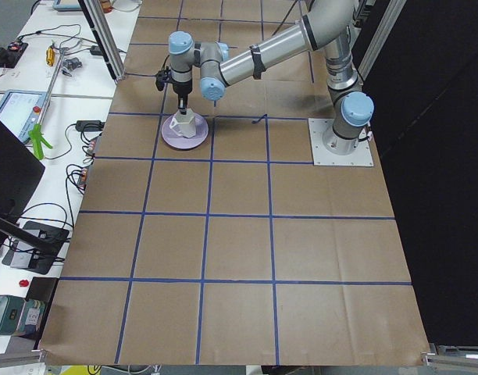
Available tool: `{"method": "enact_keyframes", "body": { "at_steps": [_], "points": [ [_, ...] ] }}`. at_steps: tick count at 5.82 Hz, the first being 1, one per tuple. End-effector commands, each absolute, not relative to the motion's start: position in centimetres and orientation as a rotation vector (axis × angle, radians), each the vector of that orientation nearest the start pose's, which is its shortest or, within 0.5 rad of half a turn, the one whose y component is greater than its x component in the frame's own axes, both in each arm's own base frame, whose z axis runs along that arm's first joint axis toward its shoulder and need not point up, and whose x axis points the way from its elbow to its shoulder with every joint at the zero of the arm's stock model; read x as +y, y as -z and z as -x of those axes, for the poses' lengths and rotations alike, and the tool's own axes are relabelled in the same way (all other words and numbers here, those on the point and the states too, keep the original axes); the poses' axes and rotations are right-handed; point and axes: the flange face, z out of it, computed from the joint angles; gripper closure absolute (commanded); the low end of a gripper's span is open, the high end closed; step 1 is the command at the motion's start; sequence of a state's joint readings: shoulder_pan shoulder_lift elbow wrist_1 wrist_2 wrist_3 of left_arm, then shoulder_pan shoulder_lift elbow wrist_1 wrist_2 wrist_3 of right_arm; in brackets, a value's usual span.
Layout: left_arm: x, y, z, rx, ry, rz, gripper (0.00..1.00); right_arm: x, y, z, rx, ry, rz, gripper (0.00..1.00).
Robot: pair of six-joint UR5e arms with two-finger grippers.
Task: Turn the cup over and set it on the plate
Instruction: 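Carry the upright cup over the lavender plate and lower it onto it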
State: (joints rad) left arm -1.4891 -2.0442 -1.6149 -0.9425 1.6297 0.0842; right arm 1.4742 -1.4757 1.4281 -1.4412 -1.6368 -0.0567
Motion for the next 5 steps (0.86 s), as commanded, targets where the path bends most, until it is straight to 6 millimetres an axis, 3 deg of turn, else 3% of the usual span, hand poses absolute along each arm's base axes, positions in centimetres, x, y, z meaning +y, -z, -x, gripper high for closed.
{"method": "enact_keyframes", "body": {
  "at_steps": [1, 3, 5],
  "points": [
    [-65.9, -25.7, 7.2, 3.042, 0.175, -0.001, 0.03, -53.3, -49.7, -7.6, 3.198, -0.138, -0.059, 0.00],
    [-65.0, -30.2, 7.4, 3.037, 0.220, -0.006, 0.01, -53.3, -49.7, -7.6, 3.198, -0.138, -0.059, 0.00],
    [-60.1, -40.2, 8.0, 3.052, 0.103, 0.002, 0.00, -53.3, -49.7, -7.6, 3.198, -0.138, -0.059, 0.00]
  ]
}}
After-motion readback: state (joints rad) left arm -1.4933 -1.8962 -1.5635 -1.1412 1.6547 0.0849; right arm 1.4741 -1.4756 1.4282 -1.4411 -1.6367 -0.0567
